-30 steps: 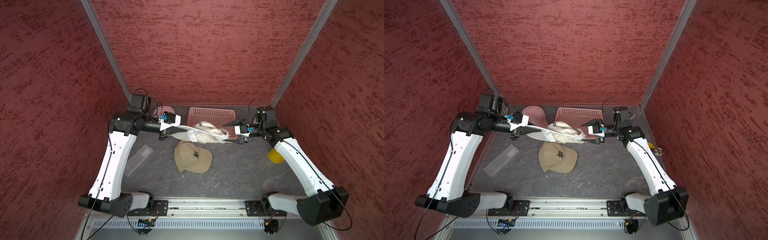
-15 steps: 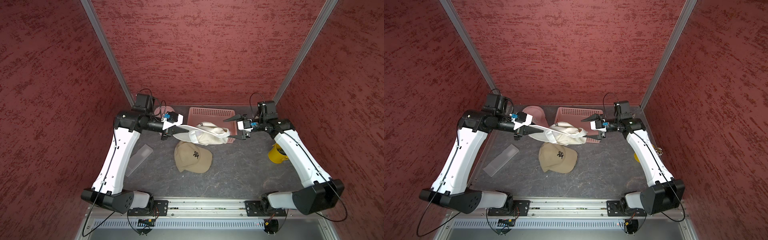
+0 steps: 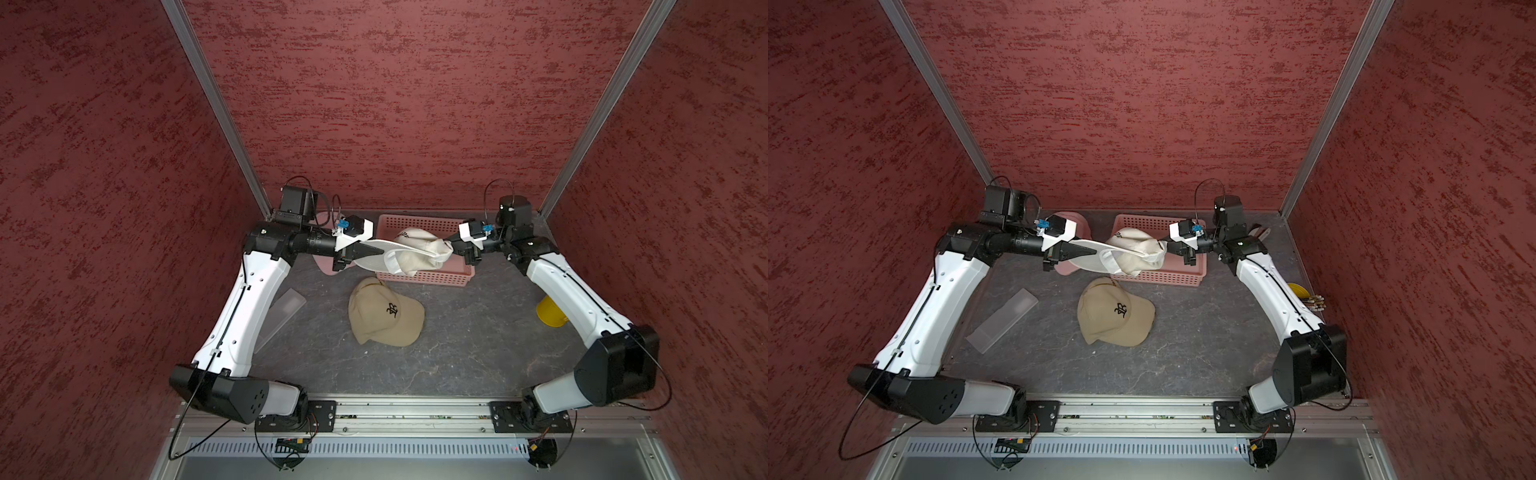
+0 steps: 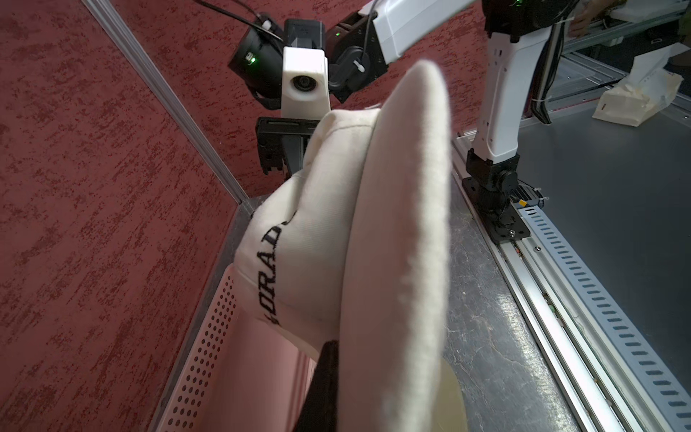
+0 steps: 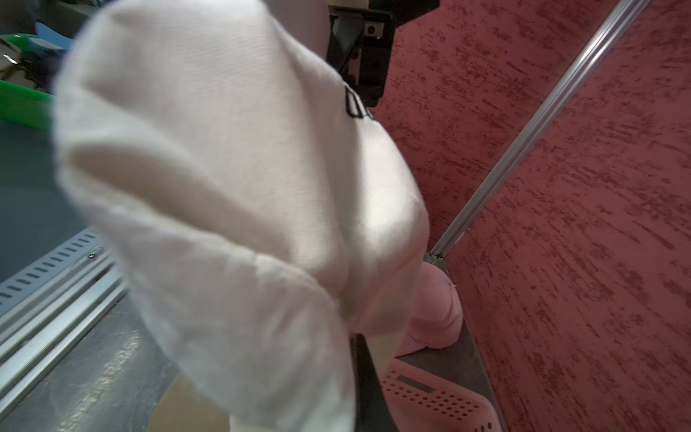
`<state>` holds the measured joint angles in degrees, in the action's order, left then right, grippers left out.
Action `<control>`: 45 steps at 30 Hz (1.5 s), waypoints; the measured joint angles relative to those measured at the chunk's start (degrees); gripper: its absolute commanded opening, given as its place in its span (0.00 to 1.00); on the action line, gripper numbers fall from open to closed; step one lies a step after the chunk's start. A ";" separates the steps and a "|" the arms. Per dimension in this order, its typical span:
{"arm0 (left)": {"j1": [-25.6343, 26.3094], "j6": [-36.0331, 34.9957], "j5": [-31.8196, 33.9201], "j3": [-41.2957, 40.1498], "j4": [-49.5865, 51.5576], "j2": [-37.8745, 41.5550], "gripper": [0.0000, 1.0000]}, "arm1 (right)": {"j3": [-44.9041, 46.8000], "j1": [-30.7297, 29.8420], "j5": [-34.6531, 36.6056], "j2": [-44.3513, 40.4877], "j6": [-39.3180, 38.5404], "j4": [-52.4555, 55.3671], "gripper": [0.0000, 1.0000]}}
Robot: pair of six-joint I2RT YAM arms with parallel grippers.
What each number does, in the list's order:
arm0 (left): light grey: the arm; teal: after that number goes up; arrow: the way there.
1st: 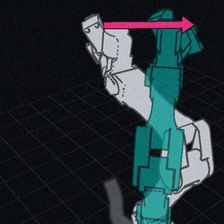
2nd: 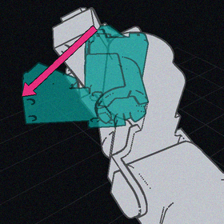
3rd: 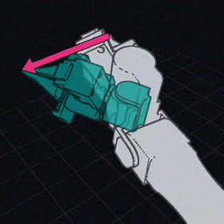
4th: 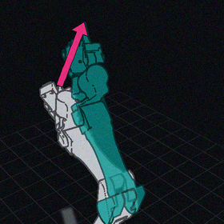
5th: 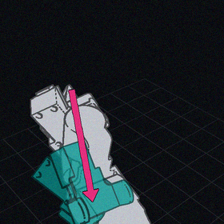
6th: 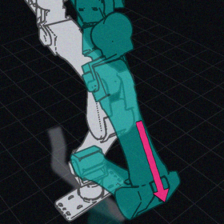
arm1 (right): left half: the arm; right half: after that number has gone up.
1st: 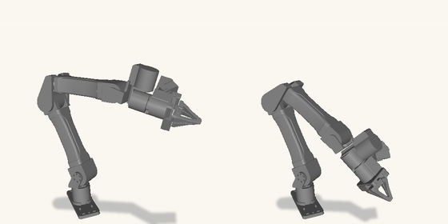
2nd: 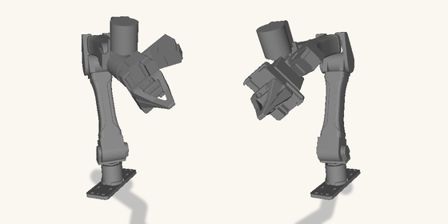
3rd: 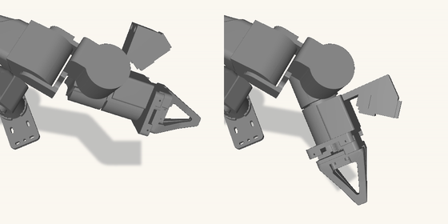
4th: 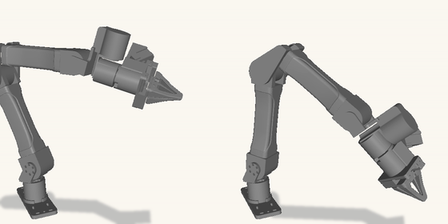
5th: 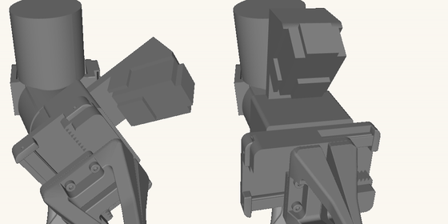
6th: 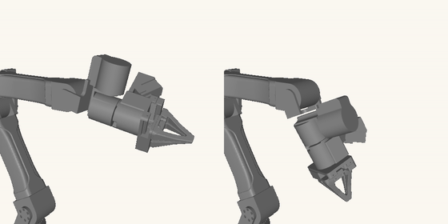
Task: Turn the baseball cap inside out
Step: Turn over the baseball cap.
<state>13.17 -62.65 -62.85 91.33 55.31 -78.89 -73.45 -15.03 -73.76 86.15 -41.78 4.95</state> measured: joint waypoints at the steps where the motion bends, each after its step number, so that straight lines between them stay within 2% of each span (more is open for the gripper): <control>1: 0.28 3.04 1.66 -2.89 -4.50 0.85 0.00 | 1.31 -0.28 2.05 0.85 6.12 -6.91 0.00; 4: 0.63 10.38 6.45 -8.61 -14.67 2.47 0.00 | 1.66 -0.76 11.02 4.85 21.97 -22.32 0.00; 7: 1.81 16.24 12.55 -12.83 -23.67 4.04 0.00 | 0.42 -1.46 24.33 8.24 34.03 -29.09 0.00; 10: 4.52 21.35 20.55 -16.96 -31.56 5.60 0.00 | -3.69 -3.32 40.13 11.02 41.18 -28.96 0.00; 19: 12.66 34.49 48.30 -27.04 -55.78 6.45 0.00 | -12.04 -14.86 86.12 15.32 56.87 -26.69 0.00; 22: 15.74 35.26 58.62 -27.96 -62.40 5.40 0.00 | -14.64 -16.92 96.80 17.40 64.32 -21.70 0.00; 25: 17.44 35.43 67.65 -27.98 -67.56 4.00 0.00 | -16.15 -17.97 103.47 18.78 70.86 -15.76 0.00; 28: 17.86 35.21 74.29 -27.82 -69.83 2.67 0.00 | -16.57 -18.34 107.30 19.47 75.97 -11.08 0.00; 33: 19.28 34.75 78.95 -26.01 -69.83 -1.20 0.00 | -17.05 -18.34 107.89 19.56 80.50 -6.56 0.00; 36: 19.89 34.75 80.06 -24.83 -69.33 -2.40 0.00 | -17.05 -18.14 104.10 19.56 78.73 -7.08 0.25; 39: 19.98 34.91 79.49 -23.08 -67.36 -2.54 0.00 | -17.05 -18.12 97.42 19.54 73.92 -8.68 0.36; 40: 19.98 35.06 78.97 -22.49 -66.75 -2.54 0.00 | -17.05 -18.01 95.47 19.54 72.39 -8.98 0.43; 42: 19.85 35.69 77.11 -21.51 -65.40 -2.43 0.00 | -17.05 -17.70 91.21 19.50 68.24 -9.49 0.49; 45: 19.41 36.74 73.46 -20.96 -62.51 -1.62 0.00 | -16.85 -17.18 86.23 18.97 63.63 -9.75 0.52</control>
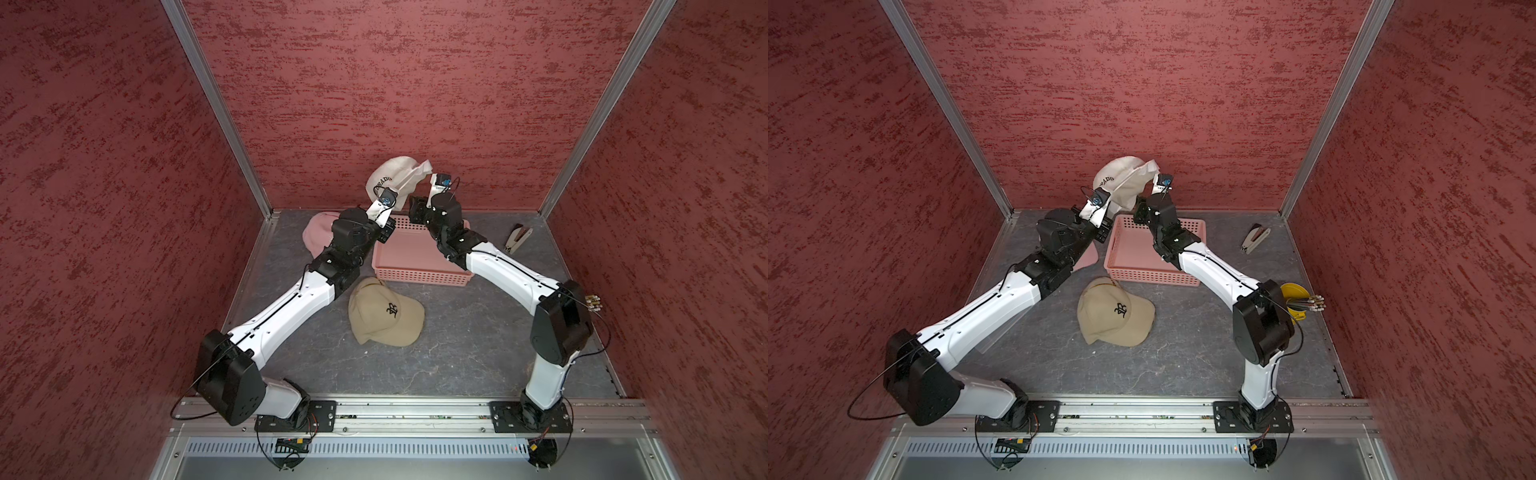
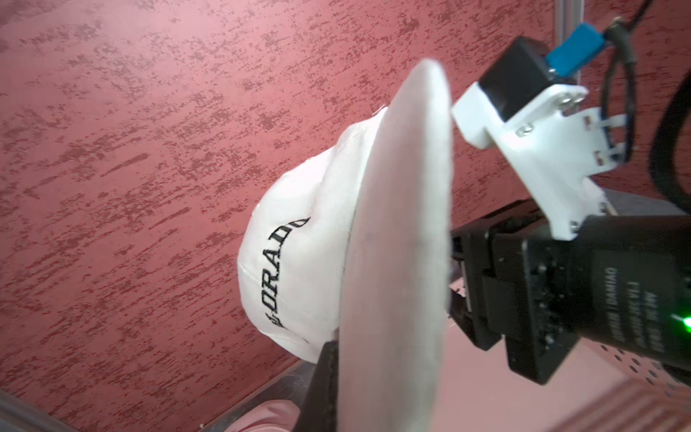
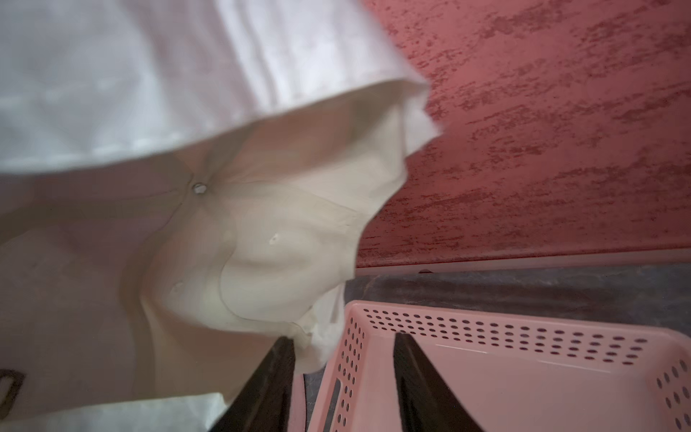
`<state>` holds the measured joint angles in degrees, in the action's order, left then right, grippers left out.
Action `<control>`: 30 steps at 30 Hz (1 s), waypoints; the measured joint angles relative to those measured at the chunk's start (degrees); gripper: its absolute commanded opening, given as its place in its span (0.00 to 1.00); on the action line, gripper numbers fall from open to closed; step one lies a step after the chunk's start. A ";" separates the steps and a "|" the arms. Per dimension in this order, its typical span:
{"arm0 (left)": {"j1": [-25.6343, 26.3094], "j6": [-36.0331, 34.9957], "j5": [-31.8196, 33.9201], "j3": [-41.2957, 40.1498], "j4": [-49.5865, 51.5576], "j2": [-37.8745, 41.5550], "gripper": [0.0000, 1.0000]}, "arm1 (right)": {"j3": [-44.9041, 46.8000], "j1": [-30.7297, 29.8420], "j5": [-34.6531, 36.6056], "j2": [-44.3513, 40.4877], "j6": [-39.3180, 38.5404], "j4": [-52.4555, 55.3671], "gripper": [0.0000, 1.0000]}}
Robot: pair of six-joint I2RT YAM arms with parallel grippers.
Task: Turn the baseball cap inside out
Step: Turn over the baseball cap.
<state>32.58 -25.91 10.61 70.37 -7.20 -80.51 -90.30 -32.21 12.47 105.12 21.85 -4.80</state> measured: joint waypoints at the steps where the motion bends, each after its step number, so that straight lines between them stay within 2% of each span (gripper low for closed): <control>1: -0.13 0.22 -1.11 0.04 0.94 0.37 0.00 | 0.44 0.50 -1.57 -0.50 -0.94 -0.22 0.51; 6: -1.20 1.57 -4.70 0.35 4.76 1.88 0.00 | 6.67 4.74 -10.32 -5.42 -4.48 -3.76 0.23; 11: -2.10 3.96 -7.10 2.45 7.56 2.16 0.00 | 11.08 6.34 -19.06 -6.08 -4.96 -11.47 0.05; 14: -1.86 5.33 -8.20 3.96 8.87 2.16 0.00 | 11.74 5.55 -23.65 -4.31 -4.68 -16.04 0.00; 19: -0.90 6.99 -9.86 5.49 10.64 2.19 0.00 | 10.12 4.00 -26.40 1.14 -4.74 -19.26 0.00; 25: 1.11 9.84 -10.80 5.62 13.38 2.56 0.00 | -1.86 3.37 -24.00 12.31 -4.00 -18.53 0.00; 26: 1.44 10.56 -10.91 5.62 13.68 2.69 0.00 | -4.09 3.39 -23.23 13.94 -3.61 -18.60 0.04; 28: 1.95 11.72 -10.75 5.38 13.86 2.97 0.00 | -7.85 3.39 -22.27 16.44 -2.58 -19.21 0.18; 30: 2.10 12.68 -10.45 4.79 13.73 3.32 0.00 | -10.32 3.39 -21.88 17.68 -1.44 -20.15 0.27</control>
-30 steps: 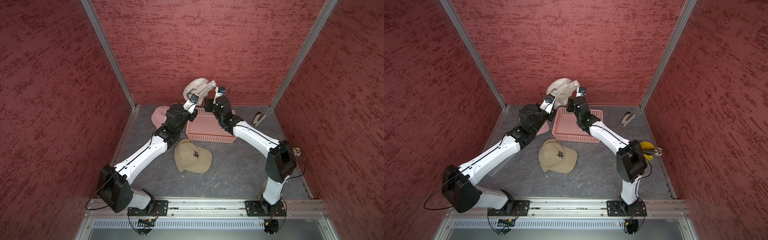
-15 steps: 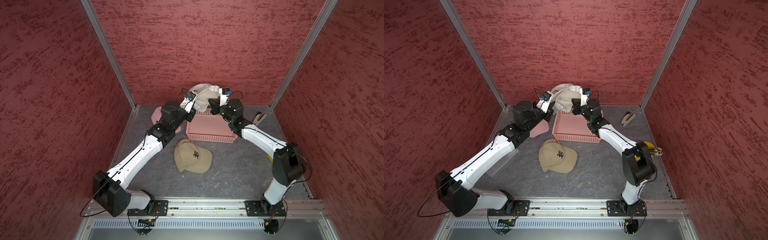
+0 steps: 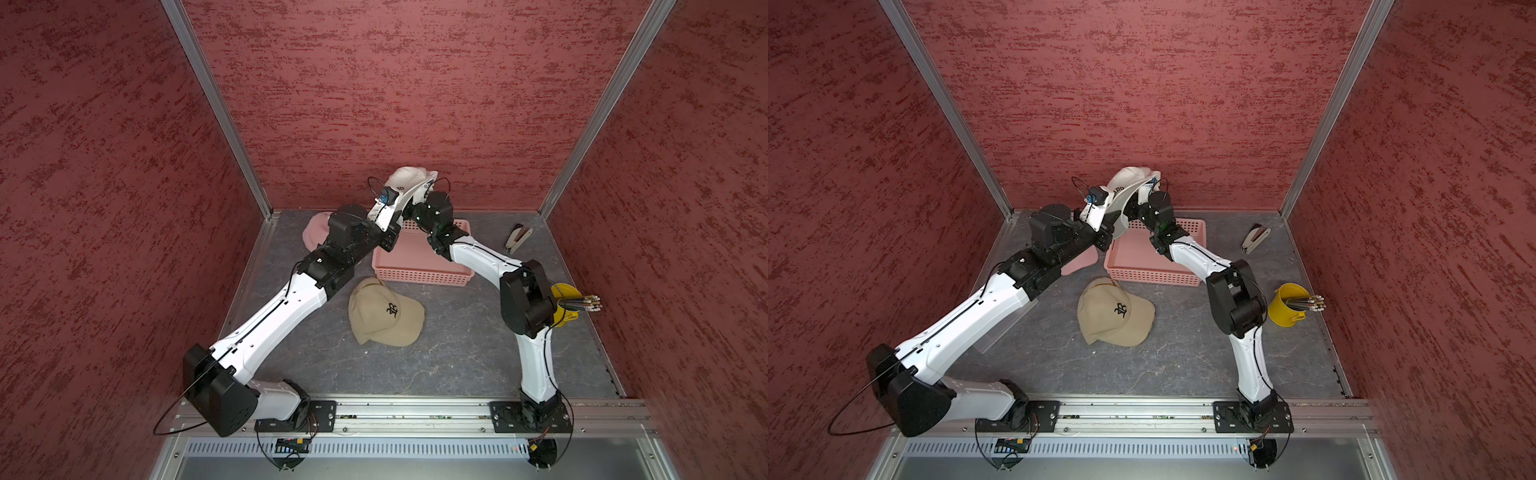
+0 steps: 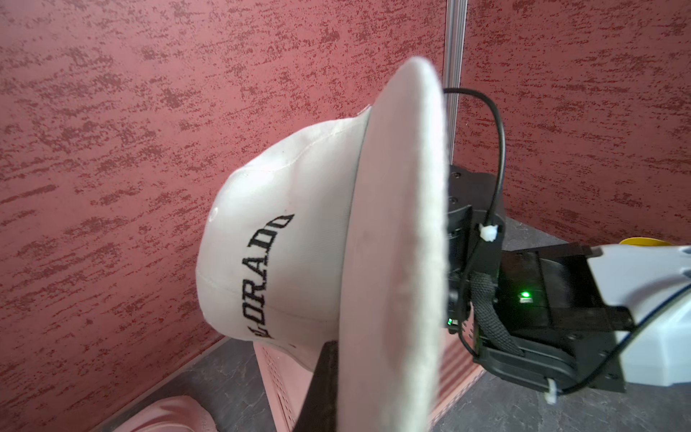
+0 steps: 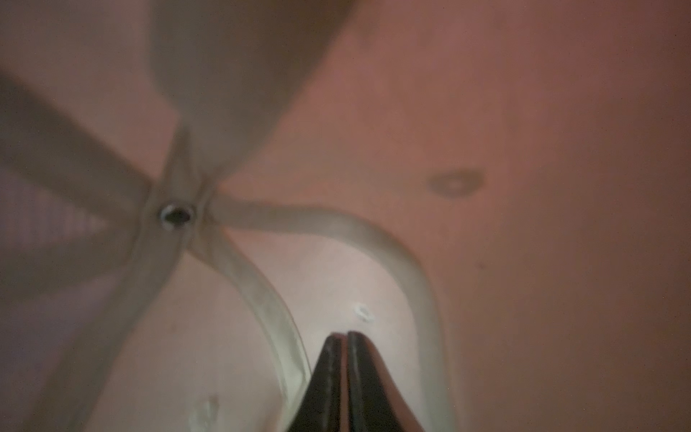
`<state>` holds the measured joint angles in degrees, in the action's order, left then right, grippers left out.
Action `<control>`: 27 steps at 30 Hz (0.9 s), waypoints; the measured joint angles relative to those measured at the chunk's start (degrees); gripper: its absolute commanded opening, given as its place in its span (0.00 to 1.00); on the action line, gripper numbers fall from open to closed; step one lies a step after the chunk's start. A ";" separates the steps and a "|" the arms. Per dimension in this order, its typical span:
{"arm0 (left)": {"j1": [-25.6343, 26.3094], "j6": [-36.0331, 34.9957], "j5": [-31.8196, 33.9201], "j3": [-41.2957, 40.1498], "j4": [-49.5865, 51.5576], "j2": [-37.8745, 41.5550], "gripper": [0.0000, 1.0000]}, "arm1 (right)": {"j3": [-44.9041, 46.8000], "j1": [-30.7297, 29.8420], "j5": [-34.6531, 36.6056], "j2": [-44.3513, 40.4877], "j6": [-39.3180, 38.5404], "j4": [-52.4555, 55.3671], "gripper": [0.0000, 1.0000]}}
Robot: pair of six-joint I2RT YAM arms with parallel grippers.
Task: Turn the baseball cap inside out
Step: Turn over the baseball cap.
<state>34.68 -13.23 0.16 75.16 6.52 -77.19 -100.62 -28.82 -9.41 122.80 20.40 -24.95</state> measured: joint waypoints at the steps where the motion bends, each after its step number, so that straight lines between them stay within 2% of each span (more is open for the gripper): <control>1: 0.02 0.59 0.11 -0.55 -0.04 0.35 0.00 | -0.61 -0.07 0.15 0.22 0.66 -0.61 0.30; 7: -1.01 3.28 1.70 -3.26 -1.18 2.14 0.00 | -1.46 -0.09 -0.87 0.15 1.92 -0.85 0.51; 12: -6.21 6.47 1.33 -3.63 -1.33 2.86 0.00 | 0.13 -0.07 -5.77 -1.81 -0.55 5.66 0.60; 16: -9.86 7.41 1.29 -1.36 -0.24 2.71 0.00 | 3.69 -0.07 -12.55 -5.16 -3.63 11.23 0.62; 20: -10.03 7.39 1.42 0.96 0.00 2.27 0.00 | 5.35 -0.11 -17.18 -7.10 -6.34 15.47 0.62; 27: -9.84 6.27 2.51 1.88 2.01 1.31 0.00 | 11.61 -0.13 -16.61 -12.83 -7.04 15.06 0.63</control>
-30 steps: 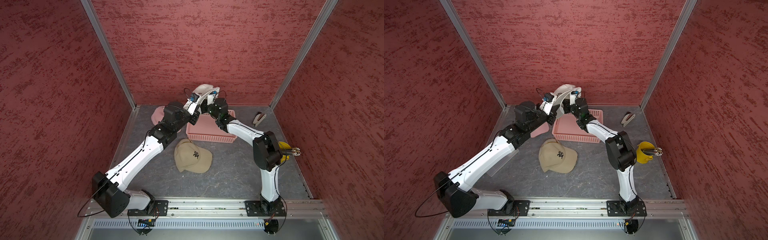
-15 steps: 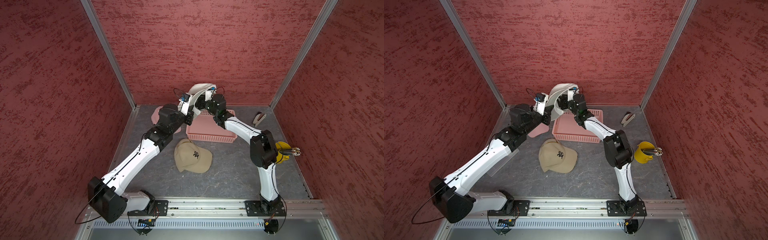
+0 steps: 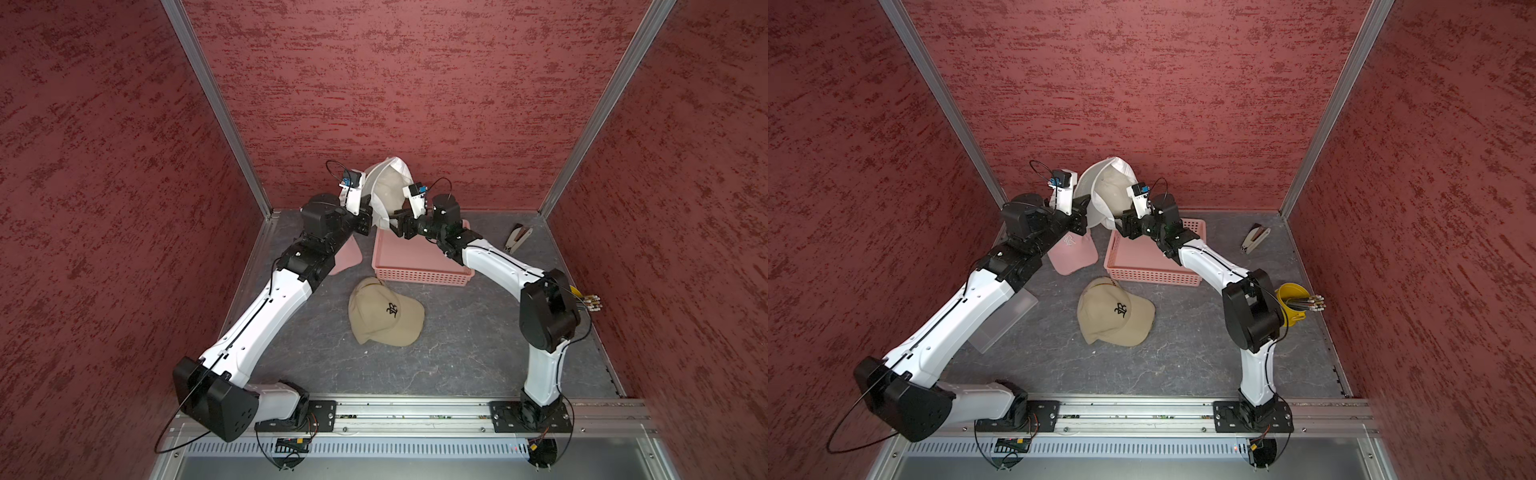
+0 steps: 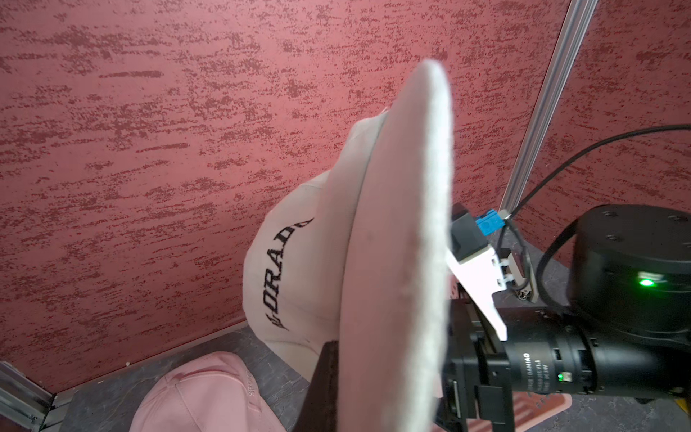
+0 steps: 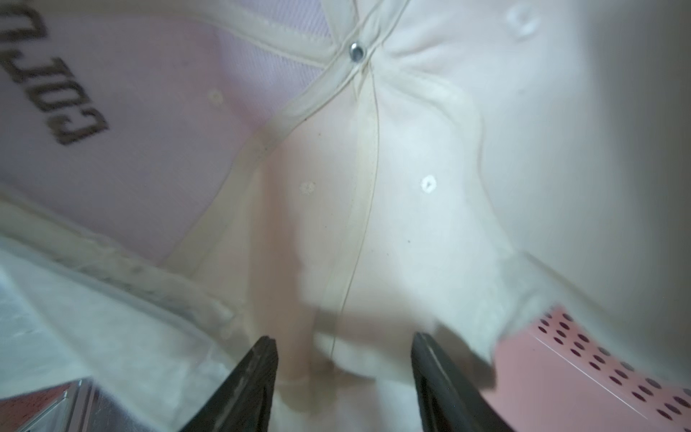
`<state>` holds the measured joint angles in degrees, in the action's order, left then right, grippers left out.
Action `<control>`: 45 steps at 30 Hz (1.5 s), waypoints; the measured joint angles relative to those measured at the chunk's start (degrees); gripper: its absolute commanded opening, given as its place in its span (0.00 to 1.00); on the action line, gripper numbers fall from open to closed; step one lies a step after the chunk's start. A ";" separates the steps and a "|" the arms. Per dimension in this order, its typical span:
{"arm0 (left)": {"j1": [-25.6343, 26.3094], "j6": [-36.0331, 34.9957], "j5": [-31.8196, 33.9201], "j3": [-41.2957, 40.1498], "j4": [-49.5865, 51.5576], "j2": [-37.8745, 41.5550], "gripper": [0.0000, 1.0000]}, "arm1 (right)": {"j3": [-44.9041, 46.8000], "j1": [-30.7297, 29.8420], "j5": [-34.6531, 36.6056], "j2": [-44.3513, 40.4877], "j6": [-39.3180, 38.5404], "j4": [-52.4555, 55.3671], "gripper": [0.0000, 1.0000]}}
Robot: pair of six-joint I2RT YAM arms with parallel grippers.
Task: Turn the baseball cap inside out
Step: Turn over the baseball cap.
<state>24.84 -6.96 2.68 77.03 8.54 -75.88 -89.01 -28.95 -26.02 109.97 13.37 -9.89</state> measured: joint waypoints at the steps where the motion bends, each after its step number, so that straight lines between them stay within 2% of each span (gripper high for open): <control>1: 0.09 -0.28 0.22 0.00 0.61 -0.09 0.00 | 1.95 0.00 1.22 -1.60 0.35 -1.29 0.64; 4: 0.50 -0.87 0.85 0.00 1.99 -0.13 0.00 | 6.14 0.00 4.94 -5.70 1.05 -5.01 0.65; 7: 1.62 -1.27 0.85 0.00 3.15 -0.26 0.00 | 6.58 0.00 7.93 -7.96 1.18 -8.20 0.63; 9: 2.23 -1.29 0.79 0.00 3.67 -0.35 0.00 | 6.51 0.04 9.73 -8.68 1.16 -9.49 0.55; 12: 2.67 -1.73 0.15 0.00 4.74 -0.37 0.00 | 6.54 0.61 11.17 -8.85 1.20 -10.29 0.37; 15: 2.64 -2.91 -1.11 0.00 6.49 -0.35 0.00 | 6.51 2.43 10.54 -8.83 1.42 -10.10 0.31; 20: 5.14 -5.40 -2.40 0.11 10.78 -0.37 0.00 | 3.58 4.90 9.29 -6.45 3.93 -10.10 0.36; 25: 9.51 -6.08 -1.09 0.11 11.89 -1.36 0.00 | -7.50 5.16 6.12 1.73 10.19 -11.08 0.37; 29: 9.16 -6.49 1.44 0.11 12.33 -1.64 0.00 | -12.07 5.07 3.48 6.01 12.17 -10.71 0.51; 31: 8.13 -7.63 1.18 0.11 13.81 -1.14 0.00 | -12.00 5.29 2.34 6.08 10.12 -8.50 0.57; 33: 4.85 -9.42 -2.91 0.24 16.61 -0.04 0.00 | -11.43 6.34 -0.13 5.16 5.92 -5.46 0.59; 36: -3.78 -13.33 -12.22 2.54 21.62 0.52 0.00 | -9.18 9.73 -4.98 1.86 -1.57 1.03 0.60; 39: -10.78 -19.89 -18.69 8.96 28.57 -1.92 0.00 | -7.43 14.14 -9.11 -2.23 -11.74 9.79 0.63; 42: -12.68 -27.30 -24.52 14.32 34.25 -4.55 0.00 | -6.91 17.31 -10.58 -5.57 -23.17 18.60 0.63; 45: -13.86 -34.99 -32.68 16.55 40.50 -5.49 0.00 | -6.82 17.35 -12.24 -7.32 -32.79 25.40 0.63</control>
<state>10.98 -41.95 -30.00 93.58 49.04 -81.36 -95.83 -11.60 -38.26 102.65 -19.42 15.51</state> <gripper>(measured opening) 0.074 0.629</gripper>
